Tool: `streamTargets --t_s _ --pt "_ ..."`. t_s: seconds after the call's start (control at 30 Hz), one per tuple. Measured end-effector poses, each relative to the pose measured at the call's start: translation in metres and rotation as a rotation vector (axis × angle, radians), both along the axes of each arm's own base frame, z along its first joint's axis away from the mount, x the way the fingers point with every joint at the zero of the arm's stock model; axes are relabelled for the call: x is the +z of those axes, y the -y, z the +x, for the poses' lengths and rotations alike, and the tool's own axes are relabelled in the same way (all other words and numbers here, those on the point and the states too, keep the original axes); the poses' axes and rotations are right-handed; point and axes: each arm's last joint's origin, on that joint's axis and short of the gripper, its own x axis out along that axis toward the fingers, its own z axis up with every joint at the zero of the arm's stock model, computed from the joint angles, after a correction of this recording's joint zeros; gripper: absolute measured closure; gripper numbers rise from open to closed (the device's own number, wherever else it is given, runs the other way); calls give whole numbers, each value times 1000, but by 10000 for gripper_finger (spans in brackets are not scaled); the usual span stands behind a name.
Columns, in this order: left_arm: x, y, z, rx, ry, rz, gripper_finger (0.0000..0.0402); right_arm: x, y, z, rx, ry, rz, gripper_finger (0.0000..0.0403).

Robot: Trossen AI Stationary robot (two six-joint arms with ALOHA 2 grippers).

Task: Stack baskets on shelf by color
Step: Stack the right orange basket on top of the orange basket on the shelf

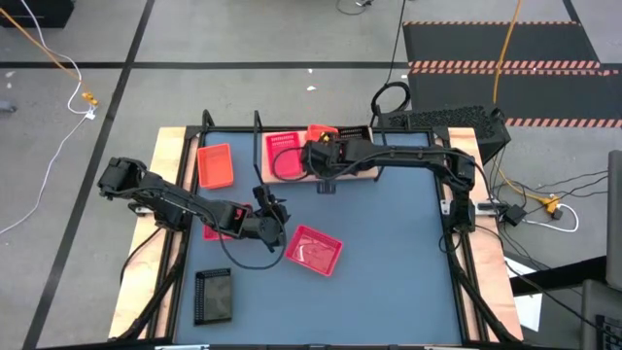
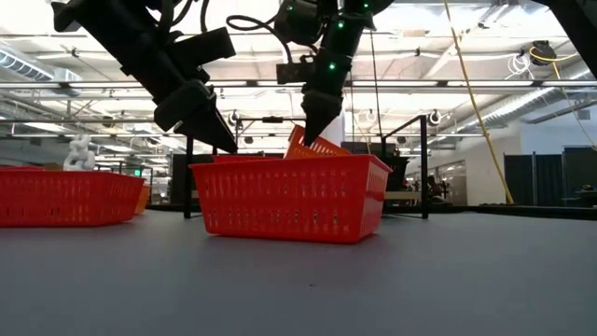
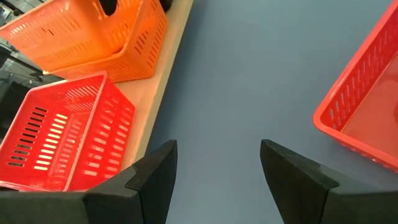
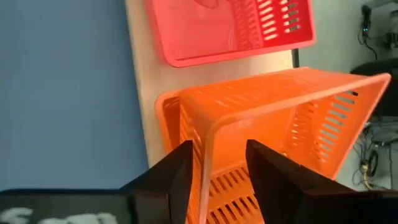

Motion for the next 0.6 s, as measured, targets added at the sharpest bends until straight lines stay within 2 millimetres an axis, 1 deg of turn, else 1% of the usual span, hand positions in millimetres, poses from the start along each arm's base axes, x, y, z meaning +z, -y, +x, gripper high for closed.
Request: streamTargets --t_s 0.1,0.4,0.47,0.6 --pt "0 0 0 -1 0 1 170 0 -3 1 19 0 15 280" --pt "0 0 0 -1 -1 1 170 -1 -4 -1 63 -40 -1 387" --pt "0 0 0 -1 -1 1 170 -1 -4 0 76 -45 -10 396" --pt "0 0 0 -1 -1 1 170 0 -3 0 79 -47 -39 392"
